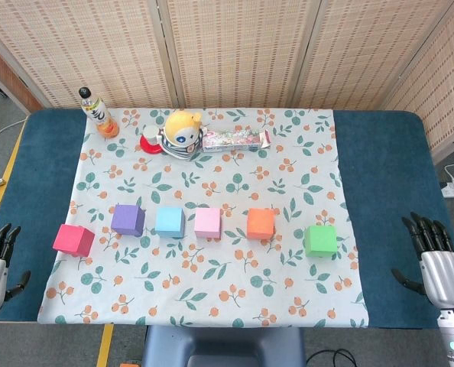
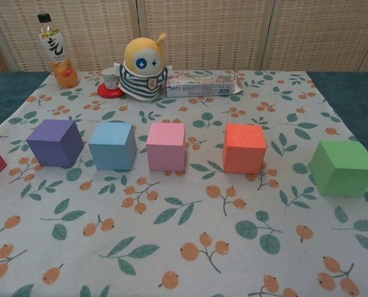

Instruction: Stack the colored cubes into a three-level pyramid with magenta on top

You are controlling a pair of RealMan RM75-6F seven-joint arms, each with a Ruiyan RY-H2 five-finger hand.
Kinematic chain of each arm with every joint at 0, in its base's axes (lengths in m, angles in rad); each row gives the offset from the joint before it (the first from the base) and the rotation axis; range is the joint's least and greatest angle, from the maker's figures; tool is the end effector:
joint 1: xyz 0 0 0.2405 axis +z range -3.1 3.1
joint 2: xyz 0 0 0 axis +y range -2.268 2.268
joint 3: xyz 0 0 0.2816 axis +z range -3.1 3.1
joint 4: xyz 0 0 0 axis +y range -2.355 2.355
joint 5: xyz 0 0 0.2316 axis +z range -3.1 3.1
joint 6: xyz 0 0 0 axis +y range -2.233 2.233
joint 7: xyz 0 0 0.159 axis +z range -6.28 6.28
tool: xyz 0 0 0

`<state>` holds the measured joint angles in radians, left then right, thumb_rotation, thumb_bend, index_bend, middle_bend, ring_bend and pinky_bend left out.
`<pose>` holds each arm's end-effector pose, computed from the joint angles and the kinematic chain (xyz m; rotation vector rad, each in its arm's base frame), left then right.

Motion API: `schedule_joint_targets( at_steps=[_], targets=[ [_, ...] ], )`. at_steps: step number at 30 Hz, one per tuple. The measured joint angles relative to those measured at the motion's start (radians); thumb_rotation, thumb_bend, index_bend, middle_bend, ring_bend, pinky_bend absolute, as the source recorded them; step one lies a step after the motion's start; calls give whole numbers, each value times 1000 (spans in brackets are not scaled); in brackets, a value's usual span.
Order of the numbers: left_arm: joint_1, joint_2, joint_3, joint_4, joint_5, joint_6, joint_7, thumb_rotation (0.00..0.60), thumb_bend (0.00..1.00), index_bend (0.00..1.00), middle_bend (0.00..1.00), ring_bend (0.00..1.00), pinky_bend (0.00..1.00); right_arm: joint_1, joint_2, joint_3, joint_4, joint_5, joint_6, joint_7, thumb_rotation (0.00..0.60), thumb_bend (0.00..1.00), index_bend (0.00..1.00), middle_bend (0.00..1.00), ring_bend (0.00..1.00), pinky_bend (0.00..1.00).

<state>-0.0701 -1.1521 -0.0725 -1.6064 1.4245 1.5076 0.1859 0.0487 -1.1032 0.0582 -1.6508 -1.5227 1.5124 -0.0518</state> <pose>-0.3511 0.1992 0.1505 -1.3384 -0.7982 -0.7620 -0.3363 -0.1889 0.1559 1.3754 -0.8681 0.8937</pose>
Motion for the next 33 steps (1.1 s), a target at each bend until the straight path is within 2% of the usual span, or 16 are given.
schedule_joint_targets(
  at_steps=[11,18,24,33],
  targets=[
    [0,11,-1,-13,20,14,-14,600,319,12,28,0,0,-7,20,0,-7,-23,28,22,600,75,0,0,0,0],
    [-66,47,-22,-36,73,-29,-39,600,320,73,81,46,6,0,49,4,-19,-42,31,34,600,75,0,0,0,0],
    [-186,76,-67,-66,95,-153,-82,600,325,145,150,107,56,24,79,16,-45,-60,19,26,600,75,0,0,0,0],
    [-413,59,-122,-90,37,-470,-107,600,326,155,163,116,62,48,95,24,-69,-51,-12,20,600,75,0,0,0,0]
  ],
)
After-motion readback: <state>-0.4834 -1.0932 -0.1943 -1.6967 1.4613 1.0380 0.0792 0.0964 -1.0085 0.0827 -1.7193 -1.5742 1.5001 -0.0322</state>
